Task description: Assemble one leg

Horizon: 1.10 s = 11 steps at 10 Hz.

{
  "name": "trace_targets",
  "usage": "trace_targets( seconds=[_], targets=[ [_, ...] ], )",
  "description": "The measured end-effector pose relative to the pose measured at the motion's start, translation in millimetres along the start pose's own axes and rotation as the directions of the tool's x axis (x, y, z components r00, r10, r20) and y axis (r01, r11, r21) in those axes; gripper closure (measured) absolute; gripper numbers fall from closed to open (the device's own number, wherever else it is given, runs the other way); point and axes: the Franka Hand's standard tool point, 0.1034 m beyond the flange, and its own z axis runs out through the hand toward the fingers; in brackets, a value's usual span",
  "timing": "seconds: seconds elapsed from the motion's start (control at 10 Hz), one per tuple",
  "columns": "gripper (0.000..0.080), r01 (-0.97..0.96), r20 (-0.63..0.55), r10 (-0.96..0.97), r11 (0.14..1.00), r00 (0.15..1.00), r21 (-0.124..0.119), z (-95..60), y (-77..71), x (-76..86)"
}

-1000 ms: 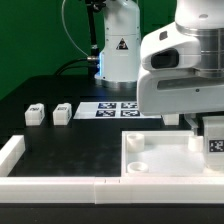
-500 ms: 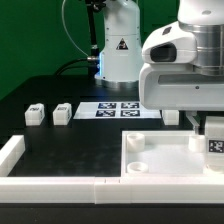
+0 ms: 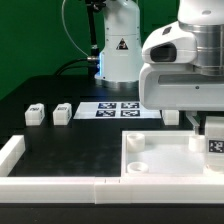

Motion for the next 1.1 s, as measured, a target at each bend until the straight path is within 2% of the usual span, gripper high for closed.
trace_targets(
  seconds=[0.1, 0.2, 0.4, 0.5, 0.7, 0.8, 0.9, 1.0, 1.1],
  targets=[
    [0.0508, -0.134, -0.013, 0.134, 0.991, 0.991, 0.014, -1.0, -1.2, 1.0],
    [0.0508, -0.347, -0.033, 0.348, 0.937, 0.937, 0.037, -0.2, -2.4, -0.4],
    [0.0508, -0.636, -0.018, 0.643, 0.761, 0.766, 0.128, 0.4, -1.4, -1.3],
    [0.0508, -0.721, -0.01, 0.729, 0.679, 0.685, 0.141, 0.4, -2.4, -1.1],
    [0.0508, -0.827, 0.022, 0.833, 0.544, 0.552, 0.143, 1.8, -6.8, -2.8],
    [0.0508, -0.838, 0.026, 0.844, 0.527, 0.536, 0.143, 2.4, -7.9, -3.2],
    [0.0404, -0.821, 0.022, 0.828, 0.552, 0.56, 0.143, 2.5, -7.9, -3.2],
    [0.0404, -0.8, 0.017, 0.807, 0.582, 0.59, 0.144, 2.5, -8.2, -3.3],
    [0.0264, -0.754, 0.001, 0.761, 0.643, 0.649, 0.137, 3.5, -8.0, -4.5]
  ],
)
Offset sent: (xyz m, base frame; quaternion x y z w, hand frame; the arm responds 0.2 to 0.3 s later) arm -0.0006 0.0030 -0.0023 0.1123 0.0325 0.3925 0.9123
